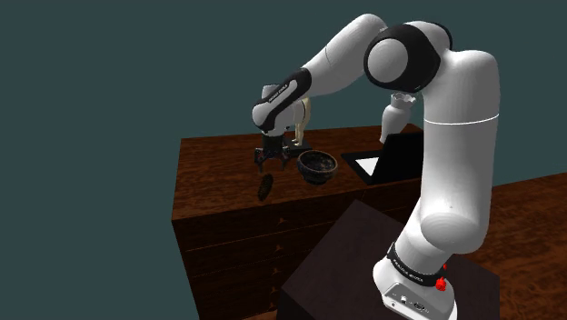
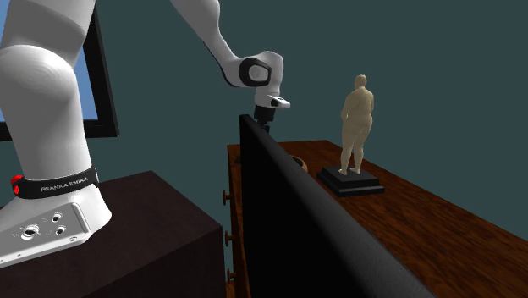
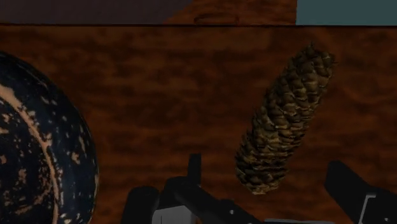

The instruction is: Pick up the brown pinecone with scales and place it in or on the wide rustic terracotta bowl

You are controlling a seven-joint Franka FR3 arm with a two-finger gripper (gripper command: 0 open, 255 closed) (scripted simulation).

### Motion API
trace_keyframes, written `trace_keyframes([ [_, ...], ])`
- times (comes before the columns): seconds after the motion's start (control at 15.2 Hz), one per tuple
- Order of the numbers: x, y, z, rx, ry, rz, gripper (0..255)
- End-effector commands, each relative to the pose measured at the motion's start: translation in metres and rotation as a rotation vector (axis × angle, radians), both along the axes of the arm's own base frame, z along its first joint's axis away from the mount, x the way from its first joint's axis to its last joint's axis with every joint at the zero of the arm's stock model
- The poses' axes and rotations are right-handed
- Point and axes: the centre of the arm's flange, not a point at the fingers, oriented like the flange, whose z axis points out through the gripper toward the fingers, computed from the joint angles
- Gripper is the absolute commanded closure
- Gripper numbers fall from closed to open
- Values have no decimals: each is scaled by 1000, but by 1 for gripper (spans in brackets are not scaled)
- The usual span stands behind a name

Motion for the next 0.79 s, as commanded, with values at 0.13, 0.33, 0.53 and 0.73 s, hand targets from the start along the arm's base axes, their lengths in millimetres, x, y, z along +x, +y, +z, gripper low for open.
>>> trace_keyframes([
  [0.13,-15,35,-25,-52,-71,-265,0],
  [0.33,-15,36,-40,-52,-71,-265,0],
  [0.53,-16,37,-56,-52,-71,-265,0],
  [0.73,-16,37,-59,-52,-71,-265,0],
])
